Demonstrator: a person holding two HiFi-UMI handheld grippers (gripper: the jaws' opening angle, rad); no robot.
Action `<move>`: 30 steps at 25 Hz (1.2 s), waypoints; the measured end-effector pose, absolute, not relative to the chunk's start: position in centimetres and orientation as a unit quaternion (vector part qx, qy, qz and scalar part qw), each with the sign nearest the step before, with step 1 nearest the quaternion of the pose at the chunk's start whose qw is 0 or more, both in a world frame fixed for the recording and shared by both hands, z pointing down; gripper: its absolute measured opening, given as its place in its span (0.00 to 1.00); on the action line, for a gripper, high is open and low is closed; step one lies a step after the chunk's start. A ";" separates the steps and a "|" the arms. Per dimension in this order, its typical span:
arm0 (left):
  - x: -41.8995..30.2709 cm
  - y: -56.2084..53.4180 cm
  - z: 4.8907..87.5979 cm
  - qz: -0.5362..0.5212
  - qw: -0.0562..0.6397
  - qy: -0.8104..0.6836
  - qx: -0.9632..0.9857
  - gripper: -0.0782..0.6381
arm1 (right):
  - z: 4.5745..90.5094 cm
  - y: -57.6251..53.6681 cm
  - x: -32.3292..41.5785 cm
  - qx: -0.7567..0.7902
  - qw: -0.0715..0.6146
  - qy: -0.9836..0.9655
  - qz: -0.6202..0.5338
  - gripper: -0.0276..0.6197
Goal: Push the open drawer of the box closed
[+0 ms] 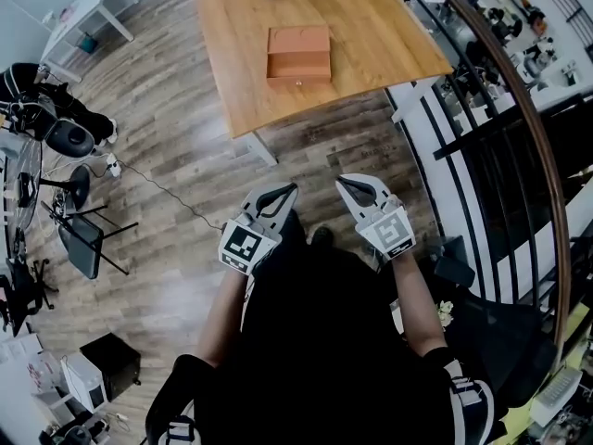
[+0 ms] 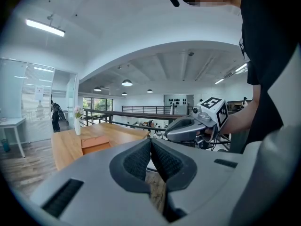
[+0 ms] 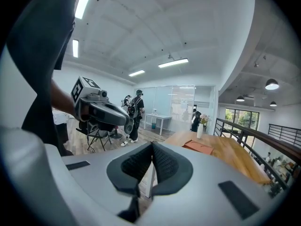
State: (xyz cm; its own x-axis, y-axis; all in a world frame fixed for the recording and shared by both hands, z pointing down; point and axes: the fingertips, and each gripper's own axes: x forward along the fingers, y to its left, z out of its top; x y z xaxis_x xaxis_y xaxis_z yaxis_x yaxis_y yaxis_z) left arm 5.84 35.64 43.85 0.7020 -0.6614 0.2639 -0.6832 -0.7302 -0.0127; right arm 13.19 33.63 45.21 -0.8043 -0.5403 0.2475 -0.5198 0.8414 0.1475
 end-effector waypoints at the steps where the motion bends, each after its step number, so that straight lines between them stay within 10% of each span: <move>1: 6.0 35.7 43.8 0.126 0.043 -0.365 0.921 0.14 | 45.3 33.7 13.4 0.278 0.140 -0.950 -0.038 0.07; 30: 2.9 28.5 44.3 0.132 0.048 -0.356 0.924 0.14 | 47.8 26.8 11.8 0.318 0.147 -0.936 0.027 0.07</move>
State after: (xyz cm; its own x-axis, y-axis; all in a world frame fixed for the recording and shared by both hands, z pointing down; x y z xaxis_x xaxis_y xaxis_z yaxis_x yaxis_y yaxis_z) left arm 2.91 28.46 44.30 0.7118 -0.6446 0.2790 -0.6701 -0.7423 -0.0053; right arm 11.84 26.80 47.83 -0.7544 -0.5883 0.2914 -0.6039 0.7959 0.0435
